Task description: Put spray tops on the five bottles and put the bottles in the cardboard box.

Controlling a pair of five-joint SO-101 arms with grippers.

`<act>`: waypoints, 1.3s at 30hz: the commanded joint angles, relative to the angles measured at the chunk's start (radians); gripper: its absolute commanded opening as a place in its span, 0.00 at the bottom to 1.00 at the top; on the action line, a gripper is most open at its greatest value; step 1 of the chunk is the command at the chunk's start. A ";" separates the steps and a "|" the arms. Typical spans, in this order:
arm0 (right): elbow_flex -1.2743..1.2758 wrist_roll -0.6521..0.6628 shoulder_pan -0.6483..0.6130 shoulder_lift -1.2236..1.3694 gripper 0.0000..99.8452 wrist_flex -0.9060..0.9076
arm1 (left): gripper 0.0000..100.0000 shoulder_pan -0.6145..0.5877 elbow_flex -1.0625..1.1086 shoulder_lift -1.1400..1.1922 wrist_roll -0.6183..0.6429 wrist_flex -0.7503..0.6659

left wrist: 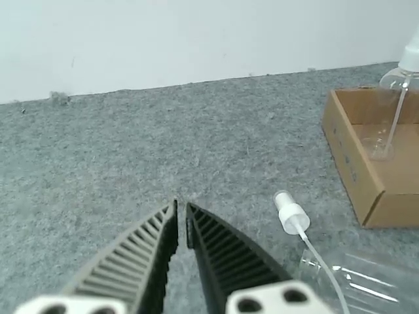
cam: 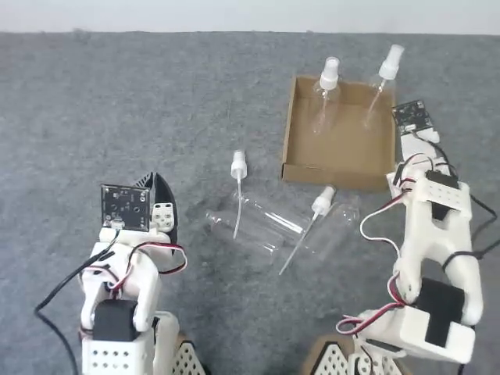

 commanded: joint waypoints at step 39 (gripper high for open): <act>-0.058 0.015 0.240 0.246 0.05 -0.110 | 0.01 0.025 -0.008 -0.011 0.009 -0.028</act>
